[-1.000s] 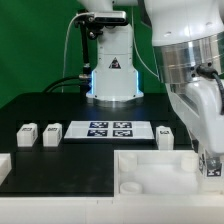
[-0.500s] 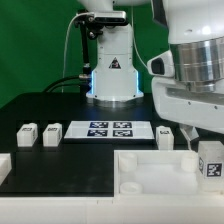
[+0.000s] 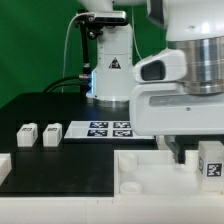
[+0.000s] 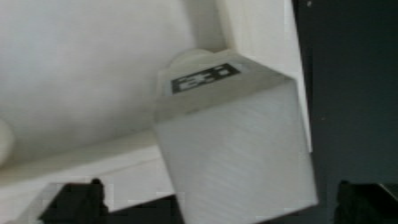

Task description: Assemble one leg

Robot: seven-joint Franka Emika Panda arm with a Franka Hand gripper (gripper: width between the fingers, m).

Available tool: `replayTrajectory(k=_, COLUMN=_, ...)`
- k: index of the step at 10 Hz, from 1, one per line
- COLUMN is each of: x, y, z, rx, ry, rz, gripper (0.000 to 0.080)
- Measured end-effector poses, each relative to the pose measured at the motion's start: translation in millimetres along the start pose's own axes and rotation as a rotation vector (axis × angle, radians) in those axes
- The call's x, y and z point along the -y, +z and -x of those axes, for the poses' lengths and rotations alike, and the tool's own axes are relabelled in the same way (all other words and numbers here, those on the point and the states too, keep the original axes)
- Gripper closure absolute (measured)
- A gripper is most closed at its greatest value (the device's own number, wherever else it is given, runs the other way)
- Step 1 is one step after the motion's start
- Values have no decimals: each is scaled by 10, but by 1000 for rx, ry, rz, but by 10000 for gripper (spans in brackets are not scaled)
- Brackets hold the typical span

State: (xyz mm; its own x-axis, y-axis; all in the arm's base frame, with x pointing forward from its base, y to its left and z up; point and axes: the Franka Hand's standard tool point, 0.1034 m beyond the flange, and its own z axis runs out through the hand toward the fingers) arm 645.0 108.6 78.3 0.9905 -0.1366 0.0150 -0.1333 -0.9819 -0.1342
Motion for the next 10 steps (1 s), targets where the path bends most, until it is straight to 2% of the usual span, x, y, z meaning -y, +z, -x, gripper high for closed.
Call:
replayTrajectory(k=1, x=2, y=3, z=2, rx=1, ry=39, rz=-3, gripper=150)
replayTrajectory(k=3, x=4, y=4, z=3, rx=1, ry=87, rz=-3, gripper=410)
replayTrajectory(k=4, x=10, y=5, z=5, rx=2, ry=152, rz=-4, gripper=410)
replayTrajectory(k=5, x=31, y=8, z=10, rx=5, ry=290, rz=-14, gripper=611)
replayTrajectory(k=6, x=25, y=6, z=7, rx=6, ry=394, rz=-16, gripper=737)
replayTrajectory(k=7, x=20, y=6, z=4, rx=8, ry=512, rz=-20, gripper=737)
replayTrajectory(k=8, x=27, y=10, z=8, rx=10, ry=611, rz=-22, gripper=788)
replayTrajectory(k=10, x=46, y=12, z=13, rx=15, ry=670, rz=-30, gripper=797)
